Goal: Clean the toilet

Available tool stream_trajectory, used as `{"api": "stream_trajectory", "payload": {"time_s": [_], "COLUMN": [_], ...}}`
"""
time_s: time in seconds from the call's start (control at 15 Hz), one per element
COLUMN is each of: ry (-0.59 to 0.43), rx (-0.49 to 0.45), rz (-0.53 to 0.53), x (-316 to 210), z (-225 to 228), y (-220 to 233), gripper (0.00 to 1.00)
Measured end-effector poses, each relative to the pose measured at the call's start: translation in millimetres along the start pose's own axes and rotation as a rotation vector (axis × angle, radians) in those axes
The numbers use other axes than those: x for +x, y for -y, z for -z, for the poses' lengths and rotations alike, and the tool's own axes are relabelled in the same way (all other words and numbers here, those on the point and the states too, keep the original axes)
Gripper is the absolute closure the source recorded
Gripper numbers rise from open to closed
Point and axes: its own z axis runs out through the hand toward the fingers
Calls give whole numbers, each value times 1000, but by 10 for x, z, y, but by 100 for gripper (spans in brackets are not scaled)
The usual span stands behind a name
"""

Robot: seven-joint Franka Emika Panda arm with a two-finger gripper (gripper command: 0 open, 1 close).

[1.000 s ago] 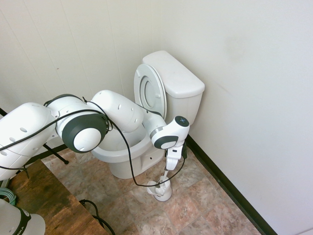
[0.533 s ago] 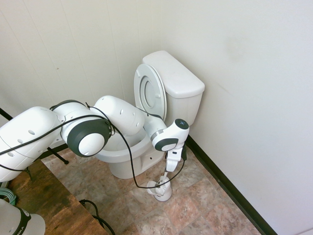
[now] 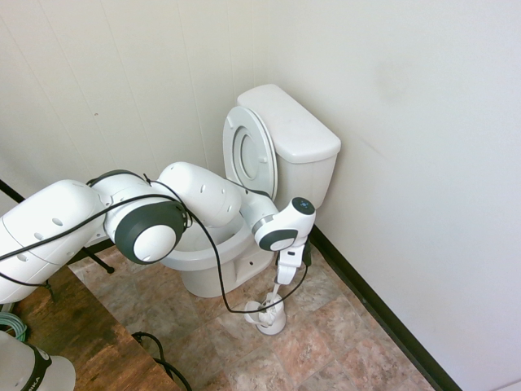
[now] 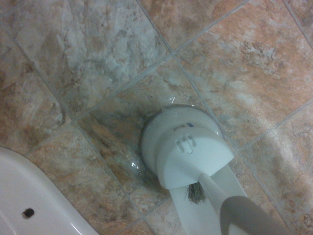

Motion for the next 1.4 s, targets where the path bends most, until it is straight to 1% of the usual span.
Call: {"api": "stream_trajectory", "payload": {"time_s": [0.8, 1.0, 1.4], "ry": [5, 5, -16], "rx": [-11, -15, -5], "rz": [-11, 28, 117], "x": [51, 19, -214], "z": [21, 2, -20], "y": [12, -42, -479], "gripper": [100, 100, 100]}}
